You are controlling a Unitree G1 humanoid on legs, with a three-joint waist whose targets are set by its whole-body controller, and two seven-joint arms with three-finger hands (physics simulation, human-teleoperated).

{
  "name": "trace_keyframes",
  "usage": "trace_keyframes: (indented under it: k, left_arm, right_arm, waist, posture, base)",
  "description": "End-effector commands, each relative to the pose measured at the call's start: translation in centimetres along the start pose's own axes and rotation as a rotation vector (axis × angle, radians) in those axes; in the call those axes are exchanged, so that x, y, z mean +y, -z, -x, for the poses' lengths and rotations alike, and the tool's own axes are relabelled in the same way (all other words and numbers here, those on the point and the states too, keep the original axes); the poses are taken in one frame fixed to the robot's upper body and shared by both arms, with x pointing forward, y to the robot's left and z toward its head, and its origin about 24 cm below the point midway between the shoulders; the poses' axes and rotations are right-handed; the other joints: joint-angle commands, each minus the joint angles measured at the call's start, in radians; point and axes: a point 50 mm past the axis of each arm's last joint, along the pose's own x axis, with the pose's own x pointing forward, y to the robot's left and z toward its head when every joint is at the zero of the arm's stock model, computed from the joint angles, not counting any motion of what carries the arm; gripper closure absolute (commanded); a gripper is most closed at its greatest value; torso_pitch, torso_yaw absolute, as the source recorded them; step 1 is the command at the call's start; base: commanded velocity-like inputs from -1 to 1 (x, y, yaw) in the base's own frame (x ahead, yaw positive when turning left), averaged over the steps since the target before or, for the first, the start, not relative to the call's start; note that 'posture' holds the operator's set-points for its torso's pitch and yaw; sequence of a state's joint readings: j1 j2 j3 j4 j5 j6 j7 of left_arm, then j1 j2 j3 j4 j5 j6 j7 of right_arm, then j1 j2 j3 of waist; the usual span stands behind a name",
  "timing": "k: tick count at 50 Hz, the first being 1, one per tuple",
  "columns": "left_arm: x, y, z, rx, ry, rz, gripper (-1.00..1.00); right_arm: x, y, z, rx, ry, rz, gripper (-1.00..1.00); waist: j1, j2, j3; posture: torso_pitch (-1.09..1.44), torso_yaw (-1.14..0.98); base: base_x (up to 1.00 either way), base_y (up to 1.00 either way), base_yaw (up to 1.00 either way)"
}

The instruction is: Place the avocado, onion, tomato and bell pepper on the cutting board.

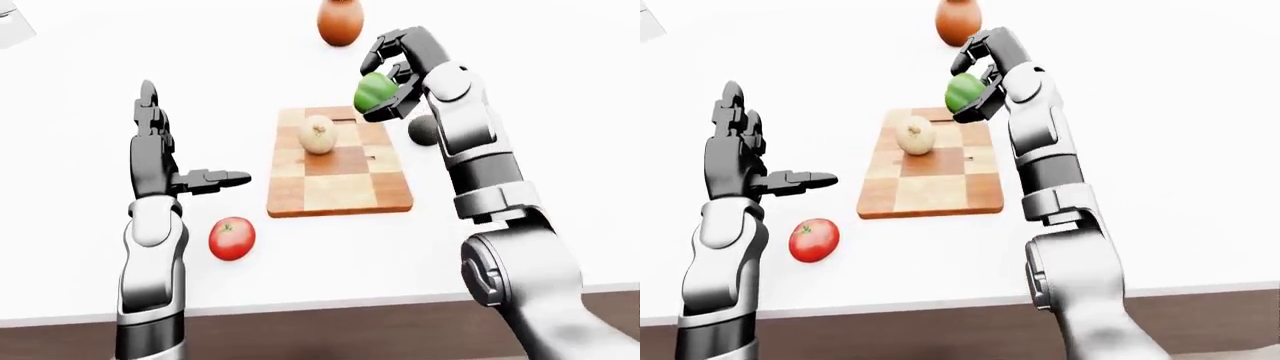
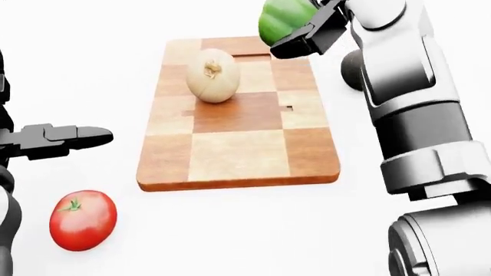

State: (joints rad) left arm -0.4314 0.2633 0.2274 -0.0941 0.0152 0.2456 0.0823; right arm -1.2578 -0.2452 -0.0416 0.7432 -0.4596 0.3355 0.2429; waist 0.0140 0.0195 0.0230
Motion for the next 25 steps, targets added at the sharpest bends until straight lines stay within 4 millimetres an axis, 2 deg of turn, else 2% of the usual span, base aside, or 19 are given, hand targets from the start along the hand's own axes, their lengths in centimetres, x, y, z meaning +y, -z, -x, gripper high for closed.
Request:
trace_keyframes:
  k: [1,13,25]
  left_arm:
    - [0.2,-2.1,-0.4,-0.096,-0.010,0.006,-1.00]
    - [0.1,-2.6,-0.6,-0.103,-0.004,0.006,-1.00]
    - [0.1,-2.3,-0.5,-0.101,-0.004,0.001,-1.00]
  right_arm:
    - [-1.3,-2.9,0.1,-0.120,0.049,0.017,1.00]
    - [-0.3,-3.2,-1.7,-0.088,0.032,0.068,1.00]
    - [1.8,-1.2,-2.0,-0.035,0.085,0.048,1.00]
  waist:
    - [-0.005,0.002,-0.028]
    - [-0.008,0.004,-0.030]
    - [-0.007,0.005,-0.034]
  posture:
    - [0.00,0.00]
    - [0.00,0.00]
    - [0.00,0.00]
  base:
    - [0.00,0.00,0.00]
    - [0.00,0.00,0.00]
    - [0.00,0.00,0.00]
